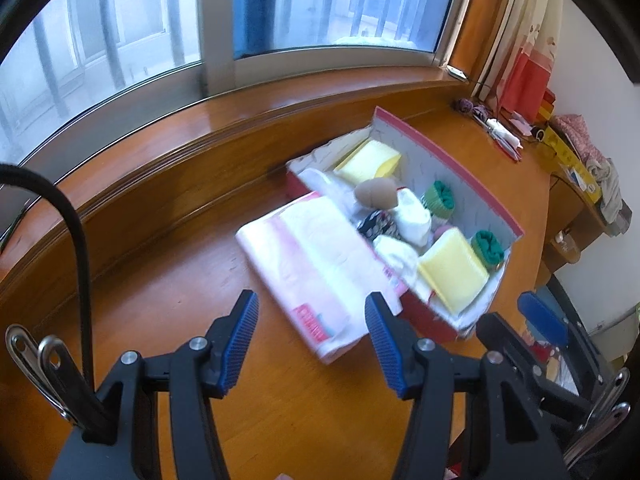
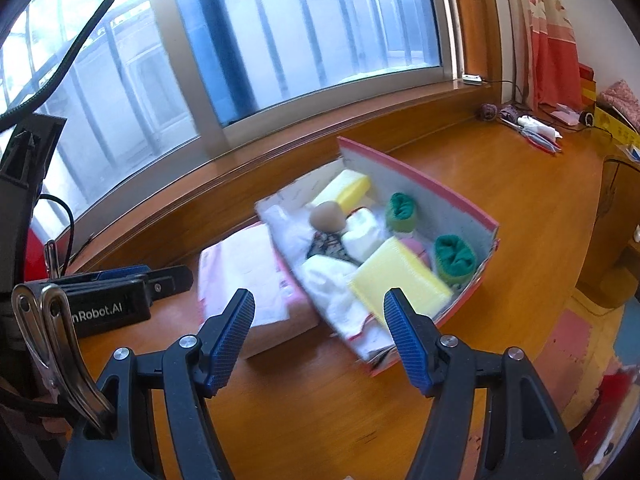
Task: Organize soft objects
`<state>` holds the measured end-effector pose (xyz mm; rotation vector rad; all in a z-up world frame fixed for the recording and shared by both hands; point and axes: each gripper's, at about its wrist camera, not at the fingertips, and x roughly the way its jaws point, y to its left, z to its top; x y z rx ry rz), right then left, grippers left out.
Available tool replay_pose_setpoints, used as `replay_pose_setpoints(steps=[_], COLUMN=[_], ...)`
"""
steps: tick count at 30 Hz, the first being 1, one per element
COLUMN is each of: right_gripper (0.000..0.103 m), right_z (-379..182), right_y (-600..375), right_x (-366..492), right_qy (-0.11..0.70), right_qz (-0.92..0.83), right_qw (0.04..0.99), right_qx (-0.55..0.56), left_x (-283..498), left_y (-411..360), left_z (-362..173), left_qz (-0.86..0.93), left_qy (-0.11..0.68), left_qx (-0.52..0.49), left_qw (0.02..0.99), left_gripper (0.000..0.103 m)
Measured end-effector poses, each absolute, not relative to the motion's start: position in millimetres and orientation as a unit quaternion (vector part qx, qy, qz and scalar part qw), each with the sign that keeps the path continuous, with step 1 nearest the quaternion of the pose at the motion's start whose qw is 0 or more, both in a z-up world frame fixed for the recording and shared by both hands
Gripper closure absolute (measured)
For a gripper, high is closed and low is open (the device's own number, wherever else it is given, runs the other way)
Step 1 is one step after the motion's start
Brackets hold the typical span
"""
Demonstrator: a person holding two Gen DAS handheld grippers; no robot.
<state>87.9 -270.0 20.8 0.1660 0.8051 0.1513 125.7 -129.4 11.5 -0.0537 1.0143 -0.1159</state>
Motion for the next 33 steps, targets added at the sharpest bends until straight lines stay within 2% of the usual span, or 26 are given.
replay_pose_setpoints(steps=[16,33], right_gripper=[0.034,0.034], right_z=[11.5,11.6], right_y=[-218.7,-205.7], right_x=[63.2,51.2], right_qy=[0.414,0.417], right_qz=[0.075,0.069], right_qw=[0.904,0.904], right_qx=[0.069,0.062], left_x=[92.2,80.7], left_y=[-91.9,-83.2], left_z=[-1.0,-2.9], left_qz=[-0.057,-0.059], left_qy=[0.496,0.499], left_qx=[-0.020,-0.020], left_qw=[0.866,0.865], left_gripper=[0.044,0.044])
